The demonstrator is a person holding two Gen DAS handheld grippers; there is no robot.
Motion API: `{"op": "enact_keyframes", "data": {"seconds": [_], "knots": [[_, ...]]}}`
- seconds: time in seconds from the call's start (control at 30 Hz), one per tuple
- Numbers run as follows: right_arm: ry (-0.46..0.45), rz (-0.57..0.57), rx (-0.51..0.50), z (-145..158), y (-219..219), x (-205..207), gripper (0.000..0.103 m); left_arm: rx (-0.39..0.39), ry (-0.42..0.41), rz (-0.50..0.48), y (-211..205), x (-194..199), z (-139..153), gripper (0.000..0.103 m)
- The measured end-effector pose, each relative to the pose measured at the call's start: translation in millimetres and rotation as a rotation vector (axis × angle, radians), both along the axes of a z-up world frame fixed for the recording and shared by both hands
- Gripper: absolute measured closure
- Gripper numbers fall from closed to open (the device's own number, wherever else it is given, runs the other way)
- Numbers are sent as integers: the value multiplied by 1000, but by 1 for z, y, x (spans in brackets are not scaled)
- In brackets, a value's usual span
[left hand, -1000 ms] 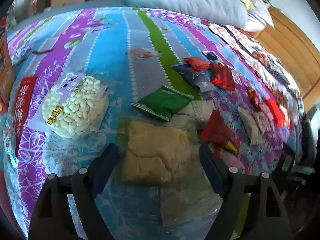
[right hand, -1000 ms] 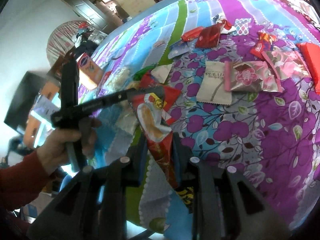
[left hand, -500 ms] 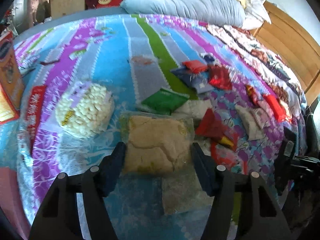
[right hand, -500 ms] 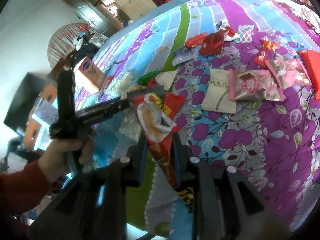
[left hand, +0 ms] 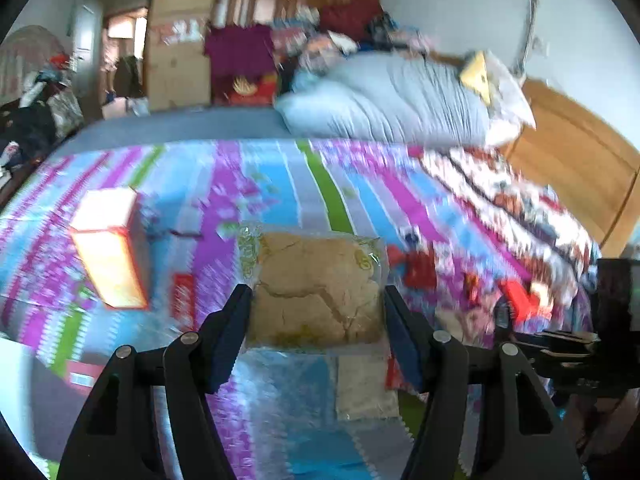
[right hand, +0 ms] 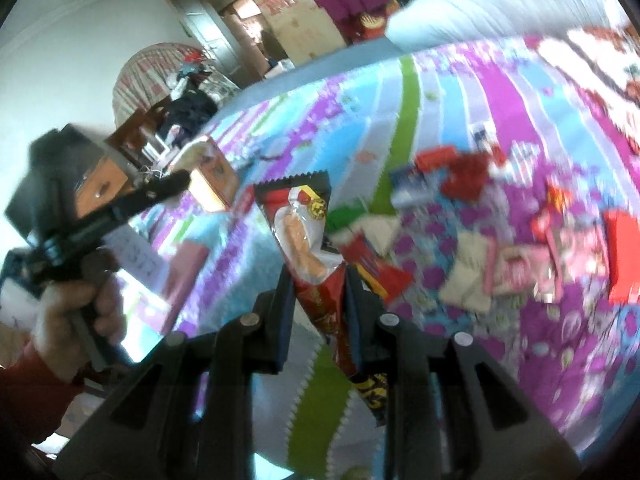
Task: Organize snacks
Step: 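Grasp the beige bread packet with the left gripper and lift it, then carry the beige packet and the red candy stick over the clear bowl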
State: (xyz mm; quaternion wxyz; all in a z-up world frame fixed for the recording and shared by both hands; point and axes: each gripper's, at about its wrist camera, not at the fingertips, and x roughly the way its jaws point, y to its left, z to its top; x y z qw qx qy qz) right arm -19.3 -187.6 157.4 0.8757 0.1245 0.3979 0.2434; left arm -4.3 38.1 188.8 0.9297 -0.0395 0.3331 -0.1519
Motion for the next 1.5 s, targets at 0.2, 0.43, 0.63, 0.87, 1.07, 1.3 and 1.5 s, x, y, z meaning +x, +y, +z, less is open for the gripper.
{"op": "enact_keyframes", "data": {"seconds": [0.2, 0.43, 0.63, 0.87, 1.07, 1.3, 1.5], "knots": [[-115, 51, -7, 53, 36, 17, 79, -18, -106, 114, 59, -25, 58, 36], [-226, 161, -7, 114, 108, 34, 79, -13, -193, 266, 143, -52, 104, 36], [-288, 291, 18, 155, 192, 39, 79, 6, -233, 402, 217, -74, 131, 36], [-330, 454, 37, 195, 305, 40, 79, 39, -251, 573, 313, -98, 148, 36], [-313, 588, 32, 211, 398, 36, 79, 32, -231, 715, 392, -120, 145, 36], [-235, 717, -6, 205, 485, 32, 79, 20, -174, 838, 457, -136, 119, 36], [-159, 781, -59, 185, 532, 30, 79, 16, -113, 881, 484, -138, 90, 36]]}}
